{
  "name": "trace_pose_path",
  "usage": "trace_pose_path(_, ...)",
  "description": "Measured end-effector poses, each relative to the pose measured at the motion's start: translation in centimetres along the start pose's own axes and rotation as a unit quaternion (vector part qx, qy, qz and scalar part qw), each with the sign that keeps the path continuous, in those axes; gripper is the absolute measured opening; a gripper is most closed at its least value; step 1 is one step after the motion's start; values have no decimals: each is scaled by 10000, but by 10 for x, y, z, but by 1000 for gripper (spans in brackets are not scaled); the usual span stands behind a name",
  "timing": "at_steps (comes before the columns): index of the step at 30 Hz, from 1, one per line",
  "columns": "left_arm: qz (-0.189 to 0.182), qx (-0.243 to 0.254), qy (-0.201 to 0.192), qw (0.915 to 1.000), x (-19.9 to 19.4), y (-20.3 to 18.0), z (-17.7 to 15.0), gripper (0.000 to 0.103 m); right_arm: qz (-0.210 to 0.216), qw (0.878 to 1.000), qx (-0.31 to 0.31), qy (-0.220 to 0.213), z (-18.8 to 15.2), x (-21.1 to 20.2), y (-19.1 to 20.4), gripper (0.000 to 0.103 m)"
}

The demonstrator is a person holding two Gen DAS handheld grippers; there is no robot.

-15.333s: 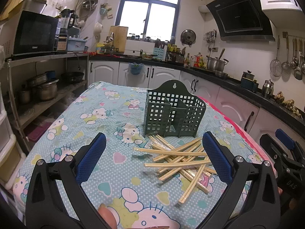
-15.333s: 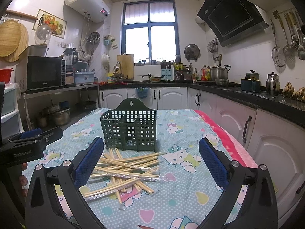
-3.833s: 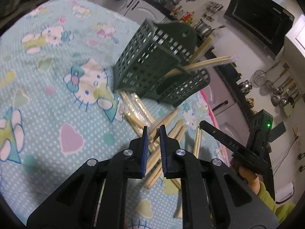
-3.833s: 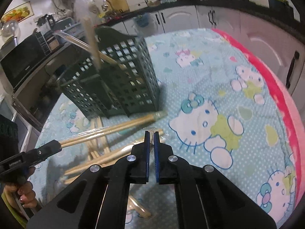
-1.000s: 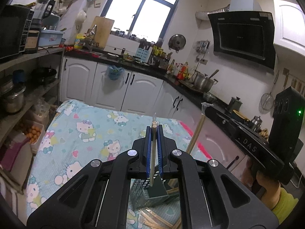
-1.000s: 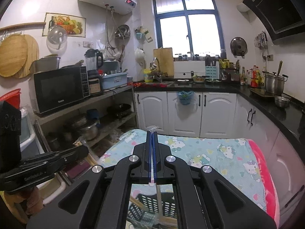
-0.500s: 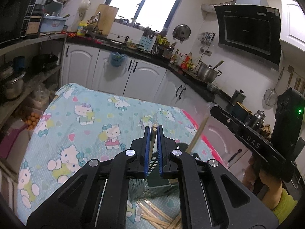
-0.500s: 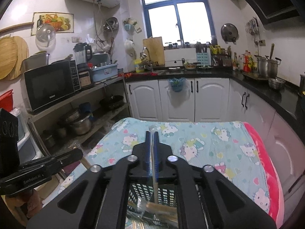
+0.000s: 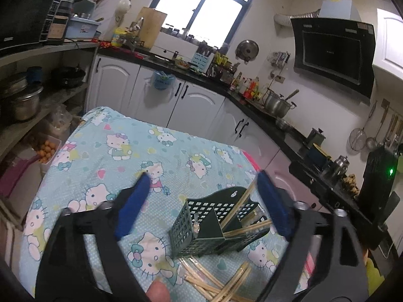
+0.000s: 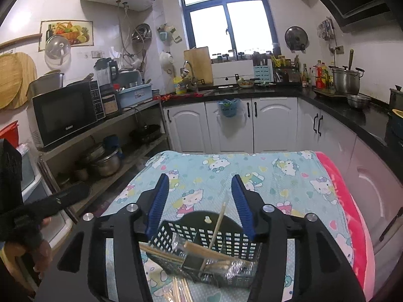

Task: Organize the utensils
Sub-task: 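Open the left tool to drop the chopstick into the caddy, then lower the open left tool toward the chopstick pile while the open right tool also descends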

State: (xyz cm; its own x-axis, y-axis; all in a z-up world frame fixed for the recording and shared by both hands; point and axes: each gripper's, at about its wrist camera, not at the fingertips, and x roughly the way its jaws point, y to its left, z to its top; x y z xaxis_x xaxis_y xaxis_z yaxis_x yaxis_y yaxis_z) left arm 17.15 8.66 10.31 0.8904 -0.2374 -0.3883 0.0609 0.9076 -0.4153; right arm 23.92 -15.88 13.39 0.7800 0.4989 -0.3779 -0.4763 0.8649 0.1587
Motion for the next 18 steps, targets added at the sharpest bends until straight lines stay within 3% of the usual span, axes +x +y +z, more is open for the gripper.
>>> trace_pose_path(3, -20, -62, -36, 10000, -8, 2, -1, 92, 3, 10000, -38, 2, -3, -7, 2, 58)
trace_pose_path(8, -24, -141, -40, 9999, -18, 3, -5, 92, -4, 9999, -113, 6, -10, -20, 7, 64)
trace_pose_path(18, -54, -167, 72, 9998, -31, 5, -25, 92, 1, 9998, -194, 26, -25, -45, 14, 66)
